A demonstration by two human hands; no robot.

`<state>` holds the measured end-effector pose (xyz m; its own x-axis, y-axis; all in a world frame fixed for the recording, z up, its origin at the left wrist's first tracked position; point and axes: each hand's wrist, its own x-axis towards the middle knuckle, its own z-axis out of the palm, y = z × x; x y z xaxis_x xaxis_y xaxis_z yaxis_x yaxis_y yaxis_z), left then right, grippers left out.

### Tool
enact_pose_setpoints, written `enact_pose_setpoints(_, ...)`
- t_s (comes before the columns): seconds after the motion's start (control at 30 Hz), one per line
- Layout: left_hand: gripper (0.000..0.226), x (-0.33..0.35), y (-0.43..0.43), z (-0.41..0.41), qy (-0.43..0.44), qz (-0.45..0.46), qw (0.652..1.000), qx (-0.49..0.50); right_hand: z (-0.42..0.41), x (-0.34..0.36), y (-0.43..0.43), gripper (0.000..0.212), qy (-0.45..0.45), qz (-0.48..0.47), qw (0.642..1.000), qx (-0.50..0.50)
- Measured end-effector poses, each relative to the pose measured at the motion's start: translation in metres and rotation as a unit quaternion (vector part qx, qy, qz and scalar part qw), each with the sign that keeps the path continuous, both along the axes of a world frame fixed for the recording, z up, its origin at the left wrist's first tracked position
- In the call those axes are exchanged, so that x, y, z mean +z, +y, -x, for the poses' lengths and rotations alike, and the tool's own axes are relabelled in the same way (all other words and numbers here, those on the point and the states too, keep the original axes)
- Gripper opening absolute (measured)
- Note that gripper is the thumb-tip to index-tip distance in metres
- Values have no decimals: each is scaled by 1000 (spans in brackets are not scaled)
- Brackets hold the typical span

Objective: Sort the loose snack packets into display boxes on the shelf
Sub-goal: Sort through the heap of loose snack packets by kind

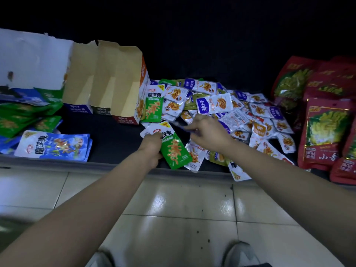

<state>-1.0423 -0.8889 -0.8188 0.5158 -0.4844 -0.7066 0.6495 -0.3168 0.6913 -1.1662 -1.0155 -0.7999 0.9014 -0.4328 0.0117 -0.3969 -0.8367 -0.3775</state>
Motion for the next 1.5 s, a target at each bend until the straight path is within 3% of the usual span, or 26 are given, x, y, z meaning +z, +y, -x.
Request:
enact_pose_setpoints(0.17,23,9,-2,3,64,27,997,-35,-9,6,27,32,2,-63,997,40)
enact_pose_setpoints(0.23,8,6,3,2,28,1,999,-41,-13,6,30,29,38,-145,984,92)
enact_pose_setpoints(0.33,18,0,17,-5,-40,-12,999,-22,-22,5,27,10,34,-287,954,80)
enact_pose_setpoints(0.47,24,-2,42,-23,-90,-30,995,-2,-55,-10,8,23,-36,-162,985,40)
enact_pose_setpoints(0.57,23,-8,58,-36,-121,-54,991,5,-92,-21,-2,46,49,-53,994,84)
enact_pose_setpoints(0.7,10,-10,63,-42,-115,-62,991,26,-121,-41,-7,65,152,68,973,158)
enact_pose_setpoints(0.77,17,-12,61,-44,-122,-76,989,29,-119,-50,-11,63,175,100,965,166)
enact_pose_setpoints(0.93,21,-12,52,-38,-134,-111,984,39,-82,-45,-29,45,103,123,973,167)
enact_pose_setpoints(1.07,16,-2,34,-29,-103,-82,988,78,-63,-32,-40,47,149,114,970,157)
enact_pose_setpoints(1.2,15,3,21,-22,-94,-67,989,94,-68,-19,-37,59,95,-72,989,87)
enact_pose_setpoints(1.33,16,3,26,-27,-118,-71,986,94,-88,-10,-22,76,22,-331,943,11)
enact_pose_setpoints(1.4,15,2,32,-32,-131,-70,984,98,-106,-9,-16,84,0,-382,922,-57)
enact_pose_setpoints(1.5,15,1,40,-42,-140,-67,983,96,-136,-7,-10,86,-44,-381,918,-105)
